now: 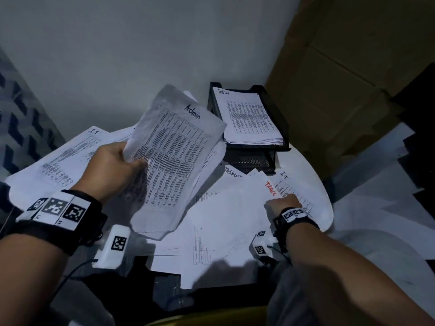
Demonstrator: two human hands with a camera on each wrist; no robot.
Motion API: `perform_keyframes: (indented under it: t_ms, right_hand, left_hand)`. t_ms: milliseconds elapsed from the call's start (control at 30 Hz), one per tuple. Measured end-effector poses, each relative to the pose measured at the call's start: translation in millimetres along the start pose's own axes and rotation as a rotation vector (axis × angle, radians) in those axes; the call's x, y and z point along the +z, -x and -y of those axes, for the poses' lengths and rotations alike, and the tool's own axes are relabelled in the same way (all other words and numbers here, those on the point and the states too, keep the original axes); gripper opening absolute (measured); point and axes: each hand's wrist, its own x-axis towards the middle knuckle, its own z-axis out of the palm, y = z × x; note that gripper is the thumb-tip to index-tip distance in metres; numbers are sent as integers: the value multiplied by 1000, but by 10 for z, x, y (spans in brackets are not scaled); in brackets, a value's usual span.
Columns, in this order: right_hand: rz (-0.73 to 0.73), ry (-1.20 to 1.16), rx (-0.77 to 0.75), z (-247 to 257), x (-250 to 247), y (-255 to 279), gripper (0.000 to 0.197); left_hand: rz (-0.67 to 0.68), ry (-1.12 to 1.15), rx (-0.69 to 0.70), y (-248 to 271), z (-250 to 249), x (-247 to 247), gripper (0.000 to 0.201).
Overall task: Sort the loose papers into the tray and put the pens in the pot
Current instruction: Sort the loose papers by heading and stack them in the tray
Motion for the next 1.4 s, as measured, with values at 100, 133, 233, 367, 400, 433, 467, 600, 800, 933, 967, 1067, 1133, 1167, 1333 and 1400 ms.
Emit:
perform_keyframes:
  t_ms: [100, 133, 233, 367, 400, 433, 467, 600, 800, 933, 967, 1067, 1133, 1167, 1333, 1400]
  right_hand:
    - [17, 127, 57, -95, 44, -71, 119]
    - [2, 161, 61, -109, 43, -83, 117]
    - [-47, 210, 23, -173, 47, -121, 99]
    - [-152, 21, -117, -285, 79, -87, 56]
    - [-188, 2, -134, -281, 61, -65, 48]
    - [-214, -23, -146, -259, 28, -28, 39]
    - [-228, -49, -153, -223, -10, 8, 29]
    - [-281, -4, -199, -133, -164, 154, 24]
    - [-387, -125, -319, 4, -281, 352, 26]
    - [-303, -359, -540, 273, -388, 602, 25]
    - [-250, -367, -598, 345, -423, 677, 25]
    - [-93, -415, -738, 555, -587, 929, 23]
    - [-54, -459, -803, 662, -710, 1051, 21]
    - [-41, -491, -826, 705, -758, 1094, 20]
    - [112, -715, -832, 842, -875, 1286, 17]
    - [220, -766, -864, 897, -883, 1402, 17]
  left_hand:
    - [10, -42, 20, 18, -7, 7, 12]
    - [13, -51, 26, 19, -9, 11, 12]
    - [29, -69, 29, 21, -27, 36, 16]
    - [39, -80, 10, 23, -43, 34, 12]
    - [37, -78, 20, 22, -52, 27, 13]
    - [31, -74, 38, 14, -55, 15, 18]
    - [24, -71, 55, 12, -67, 2, 28]
    - [27, -88, 107, 11, -123, -56, 55]
    - [99, -185, 5, -11, -93, -140, 12]
    - [146, -81, -45, 20, -118, -182, 27]
    - [158, -42, -59, 26, -127, -204, 26]
    - [178, 91, -43, 41, -158, -278, 21]
    - [173, 215, -23, 42, -173, -308, 16]
    - [174, 278, -15, 55, -189, -311, 11]
    - [166, 443, -27, 86, -221, -263, 9]
    - [158, 471, -57, 95, -221, -210, 9]
